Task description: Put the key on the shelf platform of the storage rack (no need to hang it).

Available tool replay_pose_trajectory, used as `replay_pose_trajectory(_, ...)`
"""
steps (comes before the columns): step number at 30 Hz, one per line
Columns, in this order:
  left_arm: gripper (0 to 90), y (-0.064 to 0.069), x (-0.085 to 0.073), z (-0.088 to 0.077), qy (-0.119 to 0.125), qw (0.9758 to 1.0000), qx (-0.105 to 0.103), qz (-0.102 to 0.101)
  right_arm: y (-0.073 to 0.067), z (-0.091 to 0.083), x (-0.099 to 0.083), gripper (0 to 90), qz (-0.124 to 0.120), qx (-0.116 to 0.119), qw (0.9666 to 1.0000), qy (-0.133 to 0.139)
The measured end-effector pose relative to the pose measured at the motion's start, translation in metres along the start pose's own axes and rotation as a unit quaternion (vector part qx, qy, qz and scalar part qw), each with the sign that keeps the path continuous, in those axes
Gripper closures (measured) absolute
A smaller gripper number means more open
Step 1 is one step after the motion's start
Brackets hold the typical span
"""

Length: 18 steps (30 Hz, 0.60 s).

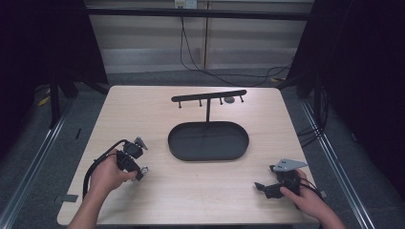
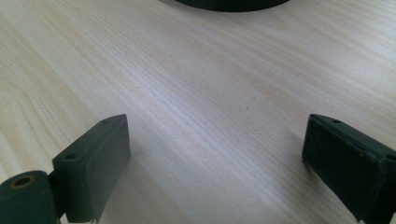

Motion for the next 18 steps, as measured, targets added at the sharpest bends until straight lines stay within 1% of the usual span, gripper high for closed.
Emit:
replay_pose_trajectory(5,73.3,0.003,0.005,-0.005,0.000,1.0000,-0.007,0.001,0.000,0.000,0.000,7.3,0.000,0.000,1.0000,0.000)
replay_pose_trajectory(8,73.3,0.004,0.009,-0.008,0.001,1.0000,-0.004,0.003,0.000,0.000,0.000,7.3,0.000,0.000,1.0000,0.000)
replay_pose_trajectory(12,73.3,0.006,0.014,-0.012,0.003,1.0000,-0.005,0.005,0.000,0.000,0.000,7.4,0.000,0.000,1.0000,0.000)
replay_pose_trajectory(13,73.3,0.007,0.014,-0.013,0.000,1.0000,-0.007,0.003,0.000,0.000,0.000,7.4,0.000,0.000,1.0000,0.000)
replay_pose_trajectory(14,73.3,0.007,0.016,-0.014,0.003,1.0000,-0.005,0.005,0.000,0.000,0.000,7.4,0.000,0.000,1.0000,0.000)
replay_pose_trajectory(18,73.3,0.009,0.020,-0.016,0.004,0.9999,-0.007,0.007,0.000,0.000,0.000,7.3,0.000,0.000,1.0000,0.000)
Point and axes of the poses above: each handheld gripper's, and its own axes: z roughly forward along the jaws, x roughly out of its top, y roughly to its right, the point moved 9 cm from there along z, roughly forward along the jaws, and after that the axes turned 15 degrees about y, right-handed, at the moved point
